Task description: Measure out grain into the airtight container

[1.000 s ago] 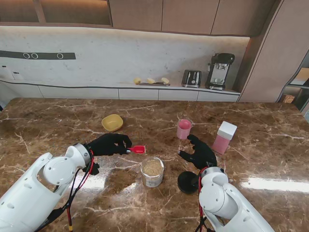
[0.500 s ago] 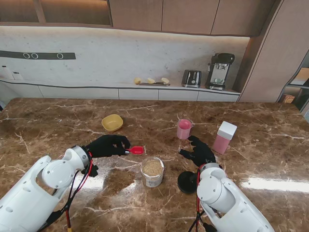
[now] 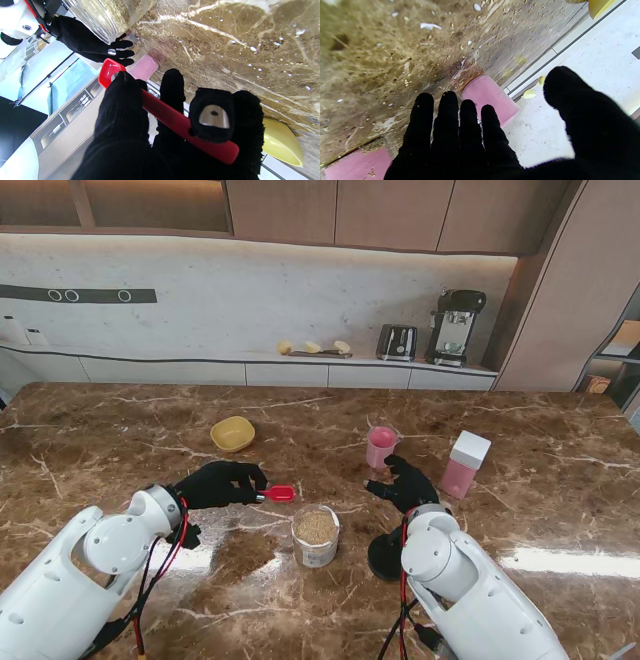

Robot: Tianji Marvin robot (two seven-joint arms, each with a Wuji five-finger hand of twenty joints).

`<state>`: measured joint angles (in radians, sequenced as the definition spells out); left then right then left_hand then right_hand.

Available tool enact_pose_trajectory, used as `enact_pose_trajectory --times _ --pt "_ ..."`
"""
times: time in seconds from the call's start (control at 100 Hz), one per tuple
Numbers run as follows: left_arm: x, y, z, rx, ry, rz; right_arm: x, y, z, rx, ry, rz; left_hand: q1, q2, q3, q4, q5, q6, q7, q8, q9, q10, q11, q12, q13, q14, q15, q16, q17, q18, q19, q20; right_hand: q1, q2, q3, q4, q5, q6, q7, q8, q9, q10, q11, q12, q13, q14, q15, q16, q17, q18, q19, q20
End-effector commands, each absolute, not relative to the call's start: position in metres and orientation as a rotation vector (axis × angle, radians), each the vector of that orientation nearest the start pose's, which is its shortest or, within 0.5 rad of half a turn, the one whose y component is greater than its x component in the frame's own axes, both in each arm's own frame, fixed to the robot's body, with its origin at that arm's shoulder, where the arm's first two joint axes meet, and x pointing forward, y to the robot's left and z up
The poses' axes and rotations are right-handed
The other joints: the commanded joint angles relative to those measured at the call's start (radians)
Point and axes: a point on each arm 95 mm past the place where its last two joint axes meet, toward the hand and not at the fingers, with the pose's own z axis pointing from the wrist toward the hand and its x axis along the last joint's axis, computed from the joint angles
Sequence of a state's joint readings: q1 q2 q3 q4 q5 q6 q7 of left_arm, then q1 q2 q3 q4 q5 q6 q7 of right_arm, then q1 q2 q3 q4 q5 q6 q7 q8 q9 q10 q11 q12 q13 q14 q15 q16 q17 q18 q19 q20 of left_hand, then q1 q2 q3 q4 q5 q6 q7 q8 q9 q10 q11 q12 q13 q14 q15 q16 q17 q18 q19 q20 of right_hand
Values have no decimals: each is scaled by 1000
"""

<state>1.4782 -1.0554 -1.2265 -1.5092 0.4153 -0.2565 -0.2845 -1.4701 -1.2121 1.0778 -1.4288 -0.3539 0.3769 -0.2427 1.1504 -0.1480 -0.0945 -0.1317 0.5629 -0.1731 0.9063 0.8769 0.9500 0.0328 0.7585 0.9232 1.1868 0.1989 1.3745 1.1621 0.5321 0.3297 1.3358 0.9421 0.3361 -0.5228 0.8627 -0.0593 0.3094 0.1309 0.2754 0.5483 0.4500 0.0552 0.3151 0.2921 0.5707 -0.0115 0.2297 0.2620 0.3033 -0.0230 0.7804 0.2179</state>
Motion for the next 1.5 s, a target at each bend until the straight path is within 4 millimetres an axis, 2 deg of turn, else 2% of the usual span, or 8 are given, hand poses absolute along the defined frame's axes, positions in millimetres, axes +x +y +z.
enact_pose_trajectory --times 0.0,0.88,0.91,1.02,1.22,1.27,1.31,1.49 --pt "412 8 -330 -1659 1636 -1859 416 19 -382 2019 896 1412 84 56 51 41 23 -77 60 26 12 -20 36 14 61 29 39 9 -14 15 31 23 -39 6 1 -26 -39 10 -12 -14 -21 3 -5 -21 -20 -3 1 -16 -13 0 -14 -17" --pt "409 14 -331 -1690 1645 -1826 441 16 -394 2115 819 1353 83 57 51 41 19 -77 66 18 10 -21 37 13 55 30 33 16 -20 11 26 24 69 -60 -45 -31 -217 56 -131 20 -236 1 -8 -26 -190 -11 -21 -22 -107 14 -100 50" --pt "409 14 -331 -1691 1645 -1825 441 16 -394 2119 816 1357 83 57 51 42 19 -78 66 18 10 -21 37 13 55 30 33 16 -20 11 26 24 73 -71 -30 -40 -197 55 -204 94 -237 1 -7 -27 -192 -11 -25 -16 -105 22 -125 118" --pt "409 15 -331 -1696 1647 -1821 443 15 -396 2126 814 1364 83 57 51 42 19 -79 67 18 9 -22 37 13 54 30 32 18 -21 12 25 24 98 -106 -16 -45 -188 62 -254 107 -258 5 3 -11 -204 0 2 13 -116 46 -101 166" --pt "408 16 -332 -1702 1654 -1814 446 13 -401 2141 802 1365 82 56 50 41 21 -82 68 19 11 -22 36 12 51 31 29 19 -24 12 22 24 136 -198 84 -67 -174 66 -302 40 -280 4 9 15 -210 0 19 48 -121 53 -120 221" --pt "408 16 -332 -1705 1658 -1811 447 12 -401 2137 798 1367 82 56 50 41 21 -84 67 19 12 -22 37 12 51 31 29 20 -24 12 22 24 139 -211 110 -75 -173 68 -313 0 -282 3 -5 12 -213 -2 20 52 -121 51 -128 231" --pt "407 16 -332 -1707 1660 -1809 448 12 -401 2130 793 1372 82 56 51 41 22 -84 67 19 12 -21 36 12 51 31 29 20 -26 12 21 23 142 -214 115 -77 -167 69 -307 -98 -282 2 -14 20 -212 -3 21 55 -120 50 -138 249" --pt "407 16 -332 -1714 1666 -1804 450 9 -399 2119 774 1381 81 56 51 42 23 -85 66 21 13 -21 35 12 50 32 27 22 -27 14 20 23 141 -218 122 -78 -165 73 -316 -126 -283 2 -19 23 -214 -3 28 59 -119 50 -140 253"
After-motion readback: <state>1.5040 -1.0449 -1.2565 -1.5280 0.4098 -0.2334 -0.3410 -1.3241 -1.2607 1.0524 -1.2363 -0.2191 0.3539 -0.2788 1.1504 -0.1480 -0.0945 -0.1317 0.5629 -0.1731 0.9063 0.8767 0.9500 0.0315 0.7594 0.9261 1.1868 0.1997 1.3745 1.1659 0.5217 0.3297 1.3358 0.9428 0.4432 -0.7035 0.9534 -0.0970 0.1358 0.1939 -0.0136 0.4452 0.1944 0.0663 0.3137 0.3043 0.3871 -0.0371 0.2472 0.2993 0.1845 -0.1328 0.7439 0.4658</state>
